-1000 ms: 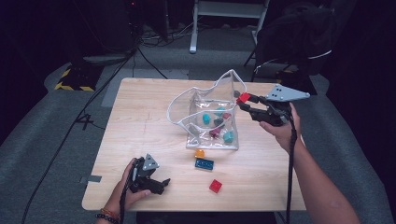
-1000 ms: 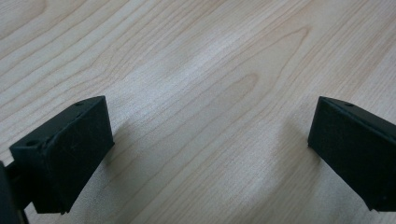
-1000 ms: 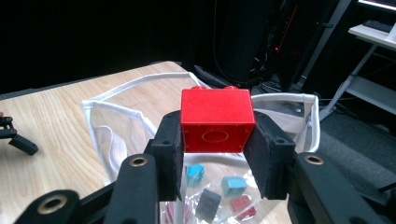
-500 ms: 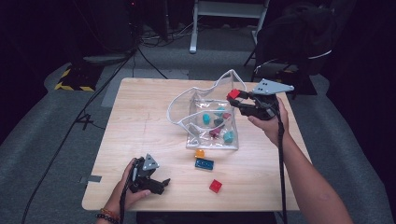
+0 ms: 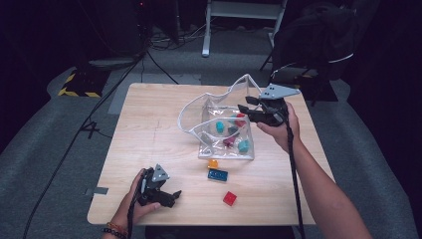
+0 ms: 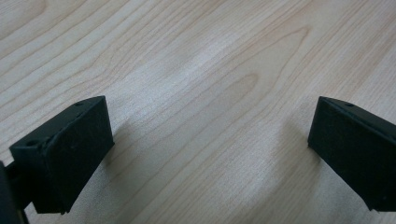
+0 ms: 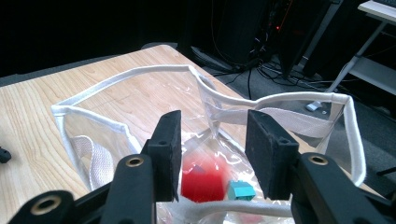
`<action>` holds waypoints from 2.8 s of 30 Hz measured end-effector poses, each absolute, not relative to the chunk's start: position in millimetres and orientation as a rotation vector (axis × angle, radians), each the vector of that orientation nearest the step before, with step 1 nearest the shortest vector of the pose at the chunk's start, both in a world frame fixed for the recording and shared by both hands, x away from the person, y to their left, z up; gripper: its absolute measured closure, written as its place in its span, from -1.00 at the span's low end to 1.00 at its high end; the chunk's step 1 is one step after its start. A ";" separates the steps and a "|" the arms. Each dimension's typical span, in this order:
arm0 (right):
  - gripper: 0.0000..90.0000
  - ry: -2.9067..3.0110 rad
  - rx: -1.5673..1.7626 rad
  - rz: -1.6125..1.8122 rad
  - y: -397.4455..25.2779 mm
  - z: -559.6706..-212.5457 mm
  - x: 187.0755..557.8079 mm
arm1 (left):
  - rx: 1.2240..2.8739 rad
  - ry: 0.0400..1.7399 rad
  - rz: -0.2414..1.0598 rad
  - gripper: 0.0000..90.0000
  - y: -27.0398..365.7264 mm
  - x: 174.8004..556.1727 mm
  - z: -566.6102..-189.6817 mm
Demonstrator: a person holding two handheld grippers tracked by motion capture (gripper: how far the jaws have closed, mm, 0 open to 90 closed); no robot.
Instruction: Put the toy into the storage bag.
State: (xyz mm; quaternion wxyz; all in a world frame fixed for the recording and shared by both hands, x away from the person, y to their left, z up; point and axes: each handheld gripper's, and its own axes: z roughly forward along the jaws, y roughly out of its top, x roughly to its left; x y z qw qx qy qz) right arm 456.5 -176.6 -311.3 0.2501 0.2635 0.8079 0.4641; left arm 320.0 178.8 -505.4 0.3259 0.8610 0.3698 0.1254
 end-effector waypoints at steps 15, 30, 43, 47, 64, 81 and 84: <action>0.23 2.173 0.648 1.329 -195.1 -306.3 424.2 | 2.257 0.969 0.329 -1.00 178.8 320.0 -505.4; 0.16 2.198 0.581 1.406 -229.8 -323.8 372.7 | 2.257 0.969 0.329 -1.00 178.8 320.0 -505.4; 0.13 2.360 0.583 1.386 -231.3 -388.4 347.1 | 2.256 0.969 0.329 -1.00 178.7 320.0 -505.4; 0.07 2.434 0.577 1.359 -221.9 -413.2 338.8 | 2.257 0.969 0.329 -1.00 178.7 320.0 -505.4; -0.17 2.674 0.507 1.310 -184.8 -482.9 311.9 | 2.257 0.969 0.328 -1.00 178.8 320.0 -505.4; 0.31 2.656 0.491 1.226 -171.1 -502.7 308.3 | 2.257 0.969 0.329 -1.00 178.7 320.0 -505.4; 0.31 2.646 0.499 1.238 -173.8 -500.4 309.3 | 2.257 0.969 0.328 -1.00 178.8 320.0 -505.4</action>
